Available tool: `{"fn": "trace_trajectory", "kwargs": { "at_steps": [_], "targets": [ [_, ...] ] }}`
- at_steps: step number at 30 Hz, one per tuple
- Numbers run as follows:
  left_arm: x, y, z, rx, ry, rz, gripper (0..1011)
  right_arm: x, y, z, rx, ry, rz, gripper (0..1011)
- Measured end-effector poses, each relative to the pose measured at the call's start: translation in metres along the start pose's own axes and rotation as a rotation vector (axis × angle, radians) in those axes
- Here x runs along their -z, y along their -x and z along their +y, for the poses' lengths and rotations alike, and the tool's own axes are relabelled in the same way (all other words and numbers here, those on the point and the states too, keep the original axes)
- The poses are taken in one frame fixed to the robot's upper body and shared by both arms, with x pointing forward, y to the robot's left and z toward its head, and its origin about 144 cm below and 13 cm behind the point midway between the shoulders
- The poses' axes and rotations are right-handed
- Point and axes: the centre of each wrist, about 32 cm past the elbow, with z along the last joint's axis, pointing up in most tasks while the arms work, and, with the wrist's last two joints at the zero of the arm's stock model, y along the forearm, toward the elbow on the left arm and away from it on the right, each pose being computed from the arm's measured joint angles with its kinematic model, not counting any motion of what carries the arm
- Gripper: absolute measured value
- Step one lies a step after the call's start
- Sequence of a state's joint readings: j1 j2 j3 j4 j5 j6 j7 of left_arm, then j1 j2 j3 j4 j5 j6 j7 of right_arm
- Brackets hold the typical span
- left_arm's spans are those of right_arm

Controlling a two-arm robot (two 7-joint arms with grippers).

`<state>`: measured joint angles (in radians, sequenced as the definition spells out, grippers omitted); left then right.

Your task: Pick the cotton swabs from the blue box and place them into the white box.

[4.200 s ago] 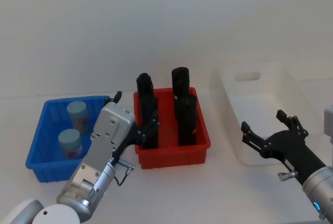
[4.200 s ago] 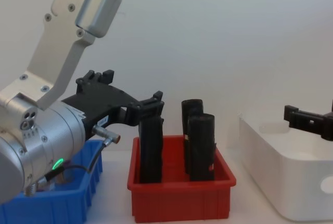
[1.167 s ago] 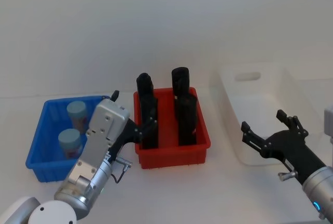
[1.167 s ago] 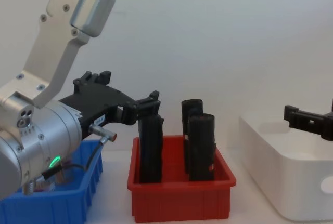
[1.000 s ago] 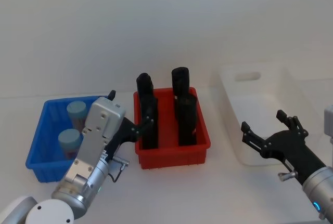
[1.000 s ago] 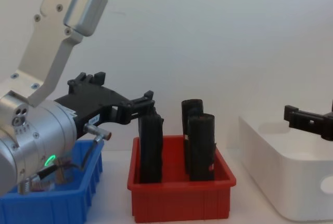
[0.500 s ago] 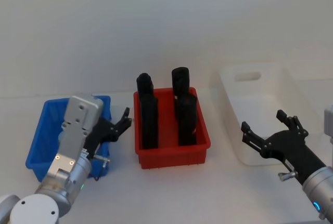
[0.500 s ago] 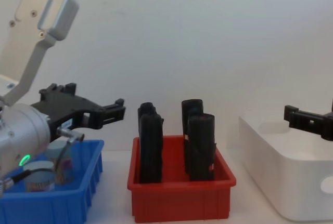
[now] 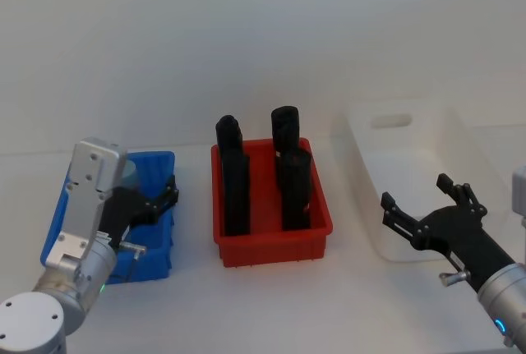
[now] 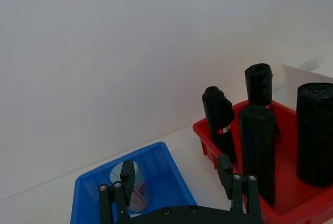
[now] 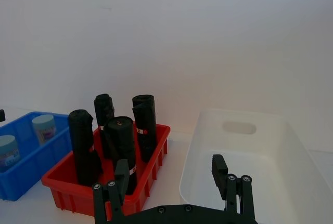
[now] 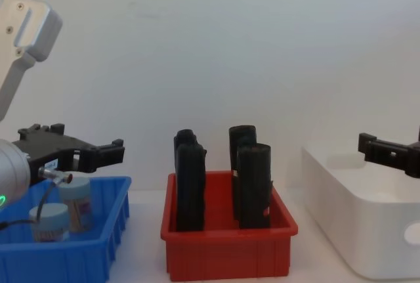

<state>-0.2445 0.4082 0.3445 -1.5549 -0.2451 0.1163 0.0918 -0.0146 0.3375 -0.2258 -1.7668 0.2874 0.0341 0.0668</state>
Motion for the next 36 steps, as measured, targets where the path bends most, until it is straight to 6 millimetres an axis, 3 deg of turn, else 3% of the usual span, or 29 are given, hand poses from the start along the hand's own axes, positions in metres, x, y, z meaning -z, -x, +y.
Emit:
{"fn": "trace_trajectory", "kwargs": {
  "at_steps": [14, 36],
  "targets": [
    [0.01, -0.025, -0.016, 0.016, -0.09, 0.069, 1004, 0.0, 0.0, 0.0, 0.0, 0.0, 0.0, 1001],
    [0.034, -0.047, -0.03, -0.024, -0.181, 0.177, 1004, 0.0, 0.0, 0.0, 0.0, 0.0, 0.0, 1001]
  ]
}}
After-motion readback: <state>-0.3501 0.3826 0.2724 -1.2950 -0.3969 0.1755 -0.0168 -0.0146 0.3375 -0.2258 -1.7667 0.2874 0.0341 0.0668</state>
